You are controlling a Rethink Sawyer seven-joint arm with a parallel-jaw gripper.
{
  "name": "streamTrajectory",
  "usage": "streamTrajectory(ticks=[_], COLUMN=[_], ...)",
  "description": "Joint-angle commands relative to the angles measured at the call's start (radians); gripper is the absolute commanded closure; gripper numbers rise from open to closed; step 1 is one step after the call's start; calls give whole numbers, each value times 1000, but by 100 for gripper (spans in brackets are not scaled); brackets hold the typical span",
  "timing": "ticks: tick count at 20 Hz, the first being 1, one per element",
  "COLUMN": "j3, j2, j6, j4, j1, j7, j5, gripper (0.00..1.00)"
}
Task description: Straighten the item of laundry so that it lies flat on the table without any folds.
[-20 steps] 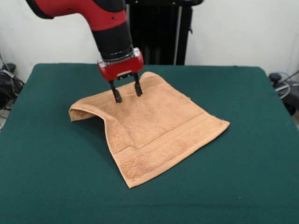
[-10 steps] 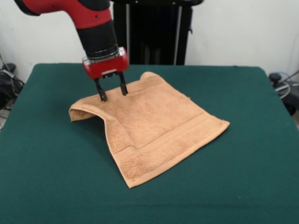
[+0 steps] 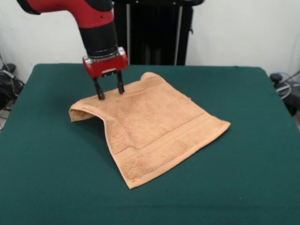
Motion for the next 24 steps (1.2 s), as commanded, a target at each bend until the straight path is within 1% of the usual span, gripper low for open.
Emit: streamTrajectory(ticks=[1,3,4,9,12,15,19,21,23,24], j3=[-203,-264,-278,-293,-339,-410,-539,-586,-603,-604], j2=[-26,-17,-8,60,107,170,220,255,306,334], j6=[-214,-263,-270,-229,-292,-388,-522,-565,-580,-598], j4=[66,64,62,41,16,-14,-30,-47,-74,-84], j1=[163,215,225,222,249,304,426,476,494,489], j7=[213,232,231,193,200,224,237,227,212,203], j5=[-138,-139,-132,-70,-69,-59,0,39,71,78], gripper=[0,0,0,0,0,0,0,0,0,0])
